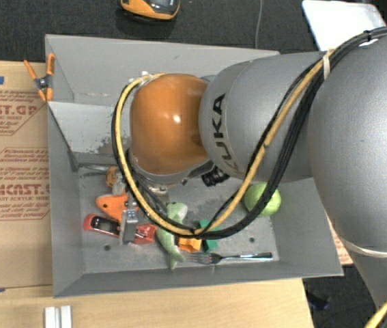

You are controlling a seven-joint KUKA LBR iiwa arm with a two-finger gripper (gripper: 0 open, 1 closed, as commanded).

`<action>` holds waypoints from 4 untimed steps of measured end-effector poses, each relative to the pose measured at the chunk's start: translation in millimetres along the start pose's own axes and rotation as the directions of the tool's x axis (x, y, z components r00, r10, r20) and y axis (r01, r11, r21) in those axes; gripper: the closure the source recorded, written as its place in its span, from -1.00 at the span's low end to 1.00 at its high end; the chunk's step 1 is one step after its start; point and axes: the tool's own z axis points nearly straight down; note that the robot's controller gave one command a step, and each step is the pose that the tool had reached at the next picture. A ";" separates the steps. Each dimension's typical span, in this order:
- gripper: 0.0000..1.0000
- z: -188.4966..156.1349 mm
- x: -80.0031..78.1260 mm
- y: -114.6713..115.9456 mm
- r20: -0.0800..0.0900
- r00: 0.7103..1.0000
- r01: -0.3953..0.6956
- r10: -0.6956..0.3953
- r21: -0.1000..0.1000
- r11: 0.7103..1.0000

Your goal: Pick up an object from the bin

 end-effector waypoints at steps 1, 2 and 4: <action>-1.00 -4.5 -2.1 -1.3 0.007 1.000 -0.003 0.003 -0.001 1.000; -1.00 49.9 16.3 -46.8 0.004 0.990 -0.142 0.142 -0.001 0.990; -1.00 52.4 24.6 -11.1 0.001 0.959 -0.283 0.283 0.000 0.959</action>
Offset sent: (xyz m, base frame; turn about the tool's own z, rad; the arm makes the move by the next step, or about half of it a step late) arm -0.0174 -0.0512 -0.0534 0.1555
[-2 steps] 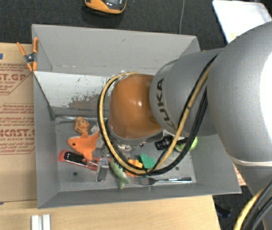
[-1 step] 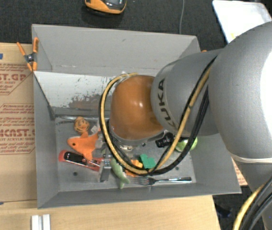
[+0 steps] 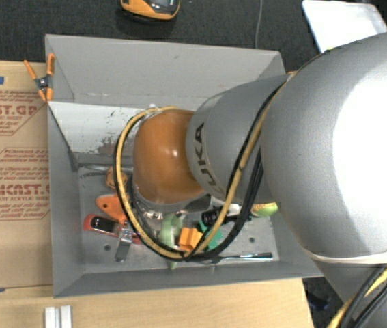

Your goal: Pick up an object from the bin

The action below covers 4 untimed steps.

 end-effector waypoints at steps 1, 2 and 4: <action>-1.00 61.0 -1.1 -0.4 0.007 0.999 -0.043 0.043 -0.005 0.999; 1.00 60.0 -4.7 -10.7 0.012 0.964 -0.266 0.266 -0.018 0.964; 1.00 59.2 -4.8 -10.2 0.012 0.964 -0.265 0.265 -0.019 0.964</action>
Offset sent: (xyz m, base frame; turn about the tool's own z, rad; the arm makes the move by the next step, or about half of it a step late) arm -0.0015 -0.0132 -0.0624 0.2693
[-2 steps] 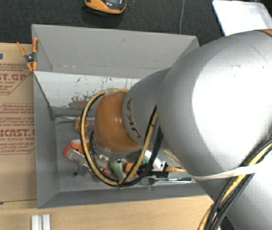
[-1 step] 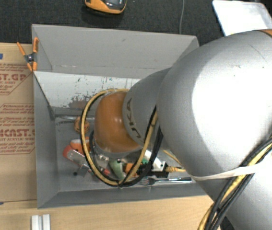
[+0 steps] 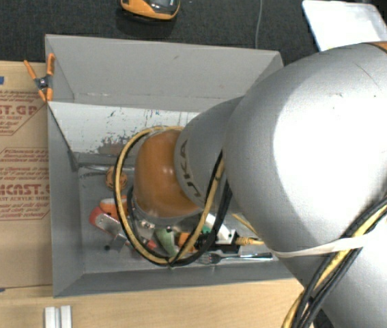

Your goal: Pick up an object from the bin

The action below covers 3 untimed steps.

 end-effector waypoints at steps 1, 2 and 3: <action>1.00 -9.7 1.1 -1.0 -0.004 1.000 0.000 0.000 0.004 1.000; 1.00 -42.2 2.5 -2.7 -0.010 1.000 0.000 0.000 0.013 1.000; 1.00 -71.7 0.8 -0.1 -0.004 1.000 0.001 -0.001 0.005 1.000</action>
Offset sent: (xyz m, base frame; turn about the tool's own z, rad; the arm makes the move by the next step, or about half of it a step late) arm -0.0013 -0.0001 0.0888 0.0001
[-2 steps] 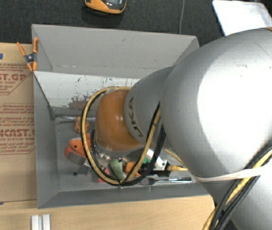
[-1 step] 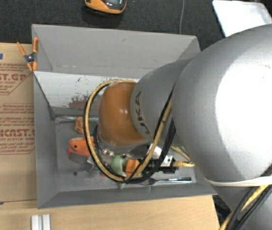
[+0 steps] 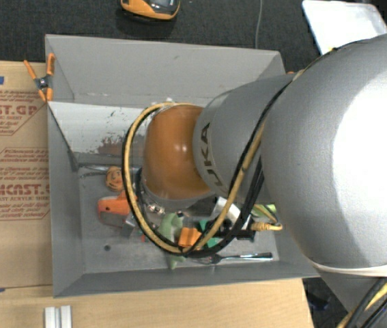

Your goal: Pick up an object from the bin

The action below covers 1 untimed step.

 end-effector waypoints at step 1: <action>1.00 -15.9 1.0 -1.0 -0.004 1.000 0.000 0.000 0.006 1.000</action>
Offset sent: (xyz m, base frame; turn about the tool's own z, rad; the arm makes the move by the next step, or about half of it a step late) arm -0.0013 -0.0005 0.0315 0.0001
